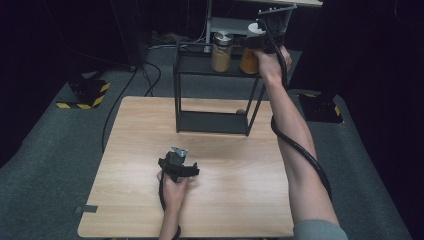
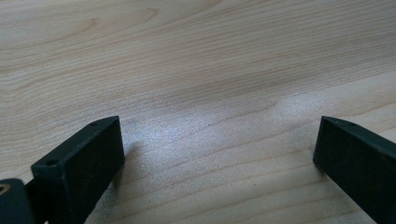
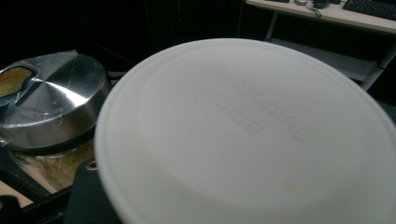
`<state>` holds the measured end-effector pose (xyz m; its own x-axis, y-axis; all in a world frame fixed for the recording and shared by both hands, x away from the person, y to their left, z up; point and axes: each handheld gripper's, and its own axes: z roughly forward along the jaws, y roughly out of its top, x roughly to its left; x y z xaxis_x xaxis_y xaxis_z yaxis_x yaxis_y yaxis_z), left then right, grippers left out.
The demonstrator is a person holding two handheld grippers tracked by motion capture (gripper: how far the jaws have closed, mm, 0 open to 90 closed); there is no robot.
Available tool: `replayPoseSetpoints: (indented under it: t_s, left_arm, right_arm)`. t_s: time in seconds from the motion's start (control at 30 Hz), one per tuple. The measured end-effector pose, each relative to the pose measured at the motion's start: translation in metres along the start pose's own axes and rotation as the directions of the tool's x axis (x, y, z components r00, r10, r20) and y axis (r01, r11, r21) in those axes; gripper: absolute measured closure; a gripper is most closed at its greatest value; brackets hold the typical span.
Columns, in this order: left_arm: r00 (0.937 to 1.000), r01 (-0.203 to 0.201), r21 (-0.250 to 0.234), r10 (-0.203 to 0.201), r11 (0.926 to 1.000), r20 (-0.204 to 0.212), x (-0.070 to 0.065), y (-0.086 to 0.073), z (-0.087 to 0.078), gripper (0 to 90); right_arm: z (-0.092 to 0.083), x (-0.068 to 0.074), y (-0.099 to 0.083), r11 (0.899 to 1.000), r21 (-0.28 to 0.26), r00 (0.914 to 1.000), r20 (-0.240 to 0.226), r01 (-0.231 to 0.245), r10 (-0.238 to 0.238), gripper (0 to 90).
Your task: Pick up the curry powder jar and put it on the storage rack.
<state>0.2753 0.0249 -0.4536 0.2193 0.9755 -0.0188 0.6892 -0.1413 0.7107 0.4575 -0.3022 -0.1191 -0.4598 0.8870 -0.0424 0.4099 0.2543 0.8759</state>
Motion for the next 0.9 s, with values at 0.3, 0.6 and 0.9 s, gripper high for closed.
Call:
replayPoseSetpoints:
  t_s: [0.3,0.6,0.9]
  left_arm:
    - [1.0000,0.000,0.002,0.000,1.0000,-0.002,0.000,0.000,0.000,1.8]
    - [1.0000,0.000,0.002,0.000,1.0000,-0.001,0.000,0.000,0.000,1.8]
    - [1.0000,0.000,0.002,0.000,1.0000,-0.001,0.000,0.000,0.000,1.8]
  right_arm:
    - [0.001,-0.008,0.000,1.000,0.002,0.9995,-0.027,-0.015,0.015,35.2]
    - [0.002,-0.015,0.002,1.000,0.012,0.9977,-0.066,-0.018,0.019,28.4]
    - [-0.009,-0.012,-0.007,1.000,-0.025,0.9992,-0.038,0.012,-0.013,11.6]
